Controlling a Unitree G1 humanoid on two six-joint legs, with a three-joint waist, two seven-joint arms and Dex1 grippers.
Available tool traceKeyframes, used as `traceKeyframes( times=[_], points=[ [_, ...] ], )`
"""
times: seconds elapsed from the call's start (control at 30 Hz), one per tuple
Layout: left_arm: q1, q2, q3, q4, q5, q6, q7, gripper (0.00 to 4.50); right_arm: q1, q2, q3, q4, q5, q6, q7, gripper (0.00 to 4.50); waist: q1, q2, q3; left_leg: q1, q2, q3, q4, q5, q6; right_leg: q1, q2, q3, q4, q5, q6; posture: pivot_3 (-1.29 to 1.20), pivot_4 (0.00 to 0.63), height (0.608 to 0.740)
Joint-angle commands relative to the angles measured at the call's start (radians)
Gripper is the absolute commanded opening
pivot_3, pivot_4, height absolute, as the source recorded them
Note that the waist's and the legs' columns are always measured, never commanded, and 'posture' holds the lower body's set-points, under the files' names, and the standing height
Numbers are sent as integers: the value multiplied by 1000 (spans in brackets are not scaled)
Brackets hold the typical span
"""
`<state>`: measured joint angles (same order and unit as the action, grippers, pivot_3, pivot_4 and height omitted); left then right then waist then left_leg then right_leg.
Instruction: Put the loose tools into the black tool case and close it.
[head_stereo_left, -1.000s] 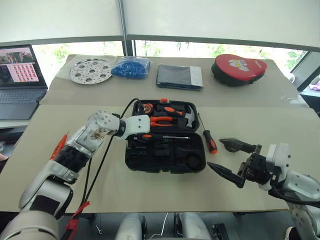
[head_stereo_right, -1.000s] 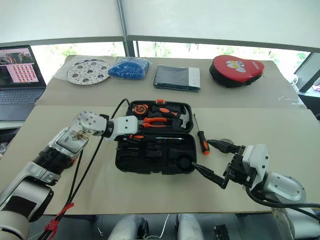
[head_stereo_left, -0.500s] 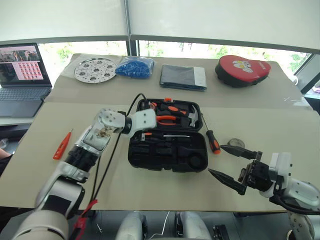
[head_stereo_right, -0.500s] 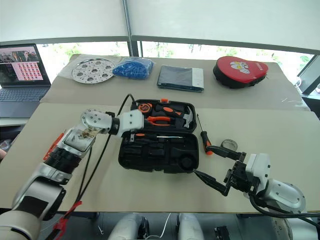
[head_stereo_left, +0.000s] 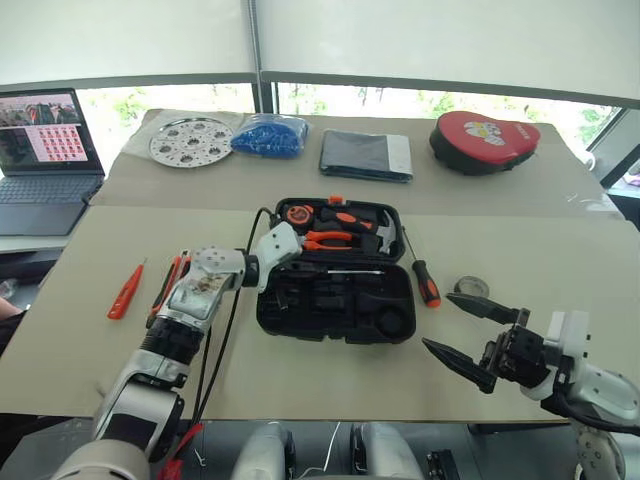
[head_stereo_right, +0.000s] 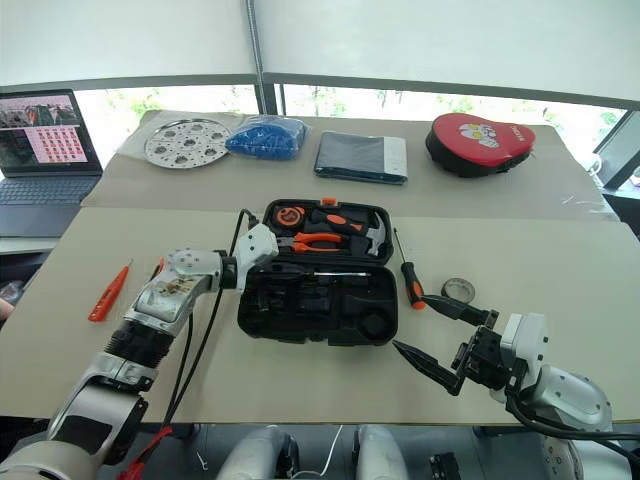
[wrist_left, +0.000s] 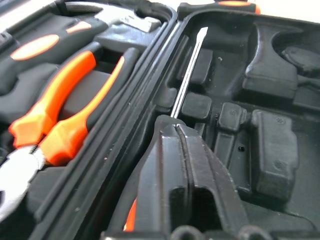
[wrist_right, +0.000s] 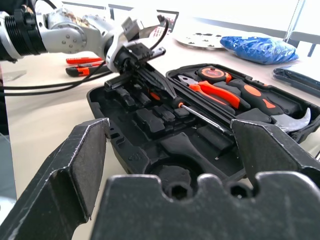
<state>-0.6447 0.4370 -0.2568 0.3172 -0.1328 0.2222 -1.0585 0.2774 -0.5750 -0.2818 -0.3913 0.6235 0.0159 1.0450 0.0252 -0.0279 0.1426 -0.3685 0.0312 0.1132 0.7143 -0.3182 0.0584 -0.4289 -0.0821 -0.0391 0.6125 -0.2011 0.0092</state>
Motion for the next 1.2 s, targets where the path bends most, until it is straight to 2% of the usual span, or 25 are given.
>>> traceKeyframes(
  times=[0.03, 0.1, 0.2, 0.27, 0.43, 0.6, 0.7, 0.73, 0.77, 0.87, 0.9, 1.03, 1.2],
  points=[
    [2, -8, -37, 7, 44, 29, 12, 16, -8, 6, -8, -21, 11, -23, 1, 4500, 1, 0, 0, 1, 0, 0, 0, 0, 0, 1, 0, 0, 0, 0, 0, 0, 150, 740],
    [9, -5, -62, 9, 65, 58, 2, 16, -9, 9, -6, -24, 11, -22, -1, 4500, 1, 1, -1, 3, 0, 0, 0, -1, 1, 4, 0, 0, 0, 0, 0, 0, 150, 740],
    [16, -8, -90, 18, 65, 206, -4, 16, -4, 16, -2, -32, 11, -20, -7, 4500, 0, 2, -2, 5, 0, 0, 0, -3, 4, 6, -1, 0, 0, 0, 0, 0, 150, 740],
    [21, -27, -71, 23, 53, 258, 32, 16, -4, 19, -1, -37, 12, -17, -12, 4500, -1, 3, -5, 7, 0, 0, 0, -3, 5, 8, -1, 0, 0, 0, 0, 0, 150, 740],
    [45, -58, 71, -44, -45, 94, 42, 16, 2, 32, -30, -50, 27, -3, -55, 4500, 0, 6, -8, 9, 0, 0, 0, -3, 5, 8, -3, 0, 1, 0, 0, 0, 150, 740],
    [161, 13, 279, -199, -256, -123, -135, 1323, 80, 30, -107, -31, 11, 1, -106, 4500, -11, 6, -7, 4, 1, 0, 0, -2, 3, 2, -3, 0, 2, 0, -1, 0, 150, 740],
    [246, 97, 347, -210, -282, -227, -217, 2437, 141, 36, -148, -13, -40, -12, -147, 4500, -15, 7, -7, 4, 1, 0, -2, 3, -6, 2, -3, 0, 2, 0, -1, 0, 150, 740],
    [294, 135, 387, -216, -303, -242, -246, 2911, 171, 38, -165, -6, -85, 2, -193, 4500, -16, 8, -8, 5, 1, 0, -3, 3, -6, 2, -3, 0, 2, 0, -2, 0, 150, 740],
    [336, 161, 427, -220, -322, -263, -261, 3169, 196, 42, -178, 1, -114, 10, -224, 4500, -17, 8, -8, 6, 1, 0, -3, 3, -5, 3, -3, 0, 2, -1, -2, 0, 150, 740],
    [439, 206, 502, -264, -375, -258, -265, 4287, 235, 55, -198, 16, -111, 10, -244, 4500, -16, 9, -7, 7, 2, 1, -4, -3, 3, 3, -4, -1, 2, -2, -3, 0, 150, 740],
    [473, 219, 526, -281, -398, -243, -266, 4462, 237, 55, -203, 16, -118, 41, -281, 4500, -13, 8, -7, 7, 2, 1, -4, -3, 3, 3, -4, -1, 1, -2, -3, 0, 150, 740],
    [550, 246, 569, -336, -451, -203, -259, 4462, 147, 14, -189, -44, -74, 205, -393, 4500, -11, 9, -6, 6, 1, 1, -3, -4, 4, 3, -10, -2, 0, -5, -8, 0, 150, 740],
    [562, 250, 539, -413, -483, -164, -267, 4462, -165, -146, -72, -67, -27, 581, -508, 4500, -20, 10, -5, 7, 1, 2, -2, -3, 4, 3, -9, 0, 1, -3, -10, 0, 150, 740]
  ],
)
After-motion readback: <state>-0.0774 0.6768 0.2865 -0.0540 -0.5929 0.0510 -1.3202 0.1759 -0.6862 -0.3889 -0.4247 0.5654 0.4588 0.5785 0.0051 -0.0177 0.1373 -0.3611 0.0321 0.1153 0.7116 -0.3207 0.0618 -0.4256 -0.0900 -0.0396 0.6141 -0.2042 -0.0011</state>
